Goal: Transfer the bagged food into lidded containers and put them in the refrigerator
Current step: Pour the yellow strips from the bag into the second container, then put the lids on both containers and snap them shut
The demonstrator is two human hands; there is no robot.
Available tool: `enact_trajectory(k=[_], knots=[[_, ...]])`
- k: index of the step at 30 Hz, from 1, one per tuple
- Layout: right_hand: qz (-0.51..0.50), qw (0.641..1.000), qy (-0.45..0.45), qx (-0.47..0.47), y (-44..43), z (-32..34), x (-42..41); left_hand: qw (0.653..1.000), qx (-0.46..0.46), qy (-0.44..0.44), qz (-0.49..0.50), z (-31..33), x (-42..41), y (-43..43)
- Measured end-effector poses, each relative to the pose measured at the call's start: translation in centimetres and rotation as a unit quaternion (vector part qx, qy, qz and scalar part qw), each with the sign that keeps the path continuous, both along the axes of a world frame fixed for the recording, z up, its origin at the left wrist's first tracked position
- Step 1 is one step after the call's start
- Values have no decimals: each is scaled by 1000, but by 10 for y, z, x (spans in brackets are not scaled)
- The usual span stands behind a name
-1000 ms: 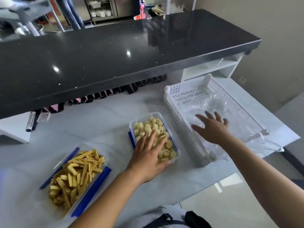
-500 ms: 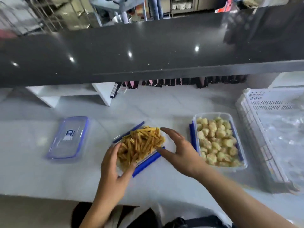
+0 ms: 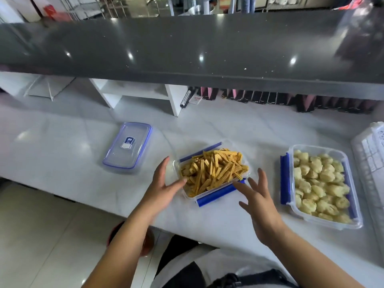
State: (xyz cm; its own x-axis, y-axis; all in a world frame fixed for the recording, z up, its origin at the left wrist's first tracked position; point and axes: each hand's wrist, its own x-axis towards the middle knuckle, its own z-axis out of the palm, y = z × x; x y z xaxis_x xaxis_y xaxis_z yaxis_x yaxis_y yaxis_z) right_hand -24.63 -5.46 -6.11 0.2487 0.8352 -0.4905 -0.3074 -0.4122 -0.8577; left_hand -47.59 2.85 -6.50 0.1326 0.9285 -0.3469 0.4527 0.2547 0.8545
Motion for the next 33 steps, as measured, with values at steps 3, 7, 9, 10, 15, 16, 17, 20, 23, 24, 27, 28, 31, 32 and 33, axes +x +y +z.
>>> enact_trajectory(k=[3, 7, 9, 10, 15, 16, 17, 20, 23, 24, 27, 28, 31, 32, 33], knots=[[-25, 996, 82, -10, -1, 1, -9, 999, -16, 11, -41, 1, 8, 45], [-35, 989, 143, -2, 4, 4, -19, 997, -39, 1, -68, 2, 15, 66], [-35, 988, 149, 9, 8, 5, -23, 996, -40, -3, -77, 5, 14, 60], [-39, 988, 151, 14, 11, 5, -25, 995, -43, -5, -85, 5, 11, 55], [-20, 990, 138, 15, 44, 10, -37, 998, -38, -5, -58, 3, -17, 32], [-4, 992, 126, 17, 54, 13, -40, 998, -36, -6, -49, 3, -23, 31], [12, 993, 116, 16, 63, 14, -42, 998, -36, -10, -41, 3, -28, 30], [61, 994, 89, 17, 90, 19, -49, 999, -42, -14, -27, 0, -42, 29], [115, 992, 42, 21, 103, 18, -58, 998, -48, -3, -30, -5, -58, 31], [119, 992, 13, 25, 103, 17, -62, 998, -48, -5, -28, -7, -64, 34], [122, 982, -139, 43, 87, 15, -81, 999, 9, 41, 4, -10, -90, 50], [146, 962, -226, 50, 77, 12, -87, 994, 51, 94, 13, -14, -101, 59], [240, 867, -433, 60, 49, -7, -105, 949, 118, 291, 10, -24, -132, 93], [271, 837, -473, 44, 42, -12, -110, 936, 104, 336, 7, -27, -139, 104], [299, 807, -508, 20, 36, -18, -112, 928, 83, 364, -1, -30, -144, 115]])
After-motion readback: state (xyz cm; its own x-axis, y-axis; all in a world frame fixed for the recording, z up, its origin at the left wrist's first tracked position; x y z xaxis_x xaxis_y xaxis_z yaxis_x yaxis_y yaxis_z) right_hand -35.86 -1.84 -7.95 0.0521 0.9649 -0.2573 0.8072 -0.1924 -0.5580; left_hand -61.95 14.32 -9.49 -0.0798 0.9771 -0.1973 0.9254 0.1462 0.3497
